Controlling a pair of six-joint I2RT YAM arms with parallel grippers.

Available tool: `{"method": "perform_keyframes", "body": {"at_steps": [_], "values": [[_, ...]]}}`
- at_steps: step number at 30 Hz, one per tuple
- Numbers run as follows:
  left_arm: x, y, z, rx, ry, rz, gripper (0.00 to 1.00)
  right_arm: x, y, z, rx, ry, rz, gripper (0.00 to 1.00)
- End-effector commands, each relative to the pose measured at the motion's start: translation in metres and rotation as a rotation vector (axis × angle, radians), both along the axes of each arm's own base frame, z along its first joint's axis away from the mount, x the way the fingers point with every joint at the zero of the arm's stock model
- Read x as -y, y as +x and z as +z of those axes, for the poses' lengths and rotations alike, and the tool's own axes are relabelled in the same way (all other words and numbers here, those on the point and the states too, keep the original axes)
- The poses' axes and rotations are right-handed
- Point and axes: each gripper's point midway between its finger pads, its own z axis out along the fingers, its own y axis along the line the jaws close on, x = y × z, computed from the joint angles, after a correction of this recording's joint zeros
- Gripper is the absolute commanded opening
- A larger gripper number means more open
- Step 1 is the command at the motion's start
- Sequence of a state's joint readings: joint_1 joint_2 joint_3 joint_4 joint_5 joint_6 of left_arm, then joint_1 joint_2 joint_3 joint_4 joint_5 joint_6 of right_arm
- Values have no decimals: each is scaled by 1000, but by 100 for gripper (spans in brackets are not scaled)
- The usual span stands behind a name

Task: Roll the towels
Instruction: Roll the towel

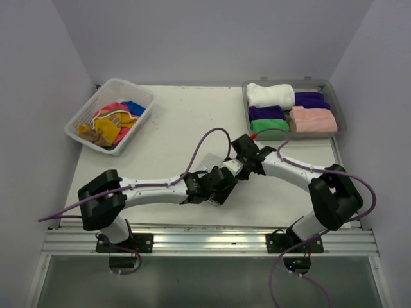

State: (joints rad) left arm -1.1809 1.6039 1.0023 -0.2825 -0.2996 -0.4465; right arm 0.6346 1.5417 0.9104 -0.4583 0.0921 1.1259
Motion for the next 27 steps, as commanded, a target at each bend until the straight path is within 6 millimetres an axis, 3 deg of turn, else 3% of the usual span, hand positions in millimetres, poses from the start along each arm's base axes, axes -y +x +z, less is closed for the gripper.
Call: {"method": "perform_keyframes", "body": {"at_steps": [1, 3, 4, 5, 8, 9, 14, 15, 18, 22, 23, 27], "values": [[9, 13, 3, 36, -13, 40, 51, 10, -5, 10, 7, -25, -20, 17], [7, 16, 0, 10, -25, 54, 39, 8, -4, 15, 31, -7, -12, 32], [10, 12, -1, -30, -49, 35, 26, 9, -6, 16, 36, -2, -10, 44], [6, 18, 0, -54, -89, 53, 21, 9, -4, 19, 54, 9, -8, 48], [1, 10, 0, -185, -206, 11, 0, 11, -3, 29, 94, 20, -2, 64], [-3, 22, 5, -201, -262, 39, 0, 11, -2, 33, 107, 24, 3, 67], [-12, 15, 8, -350, -415, 17, 0, 12, 1, 54, 180, 73, -2, 79], [-11, 25, 15, -356, -482, 36, 0, 12, 2, 57, 192, 83, -3, 80], [-16, 23, 19, -441, -604, 25, 0, 8, 2, 67, 234, 121, 7, 83], [-19, 14, 23, -549, -715, -12, 0, 2, 4, 68, 260, 157, 30, 85], [-24, 10, 14, -586, -723, -2, 0, 0, 6, 66, 263, 166, 32, 85], [-31, 17, 21, -627, -828, 10, 0, -6, 5, 63, 274, 205, 41, 85]]}}
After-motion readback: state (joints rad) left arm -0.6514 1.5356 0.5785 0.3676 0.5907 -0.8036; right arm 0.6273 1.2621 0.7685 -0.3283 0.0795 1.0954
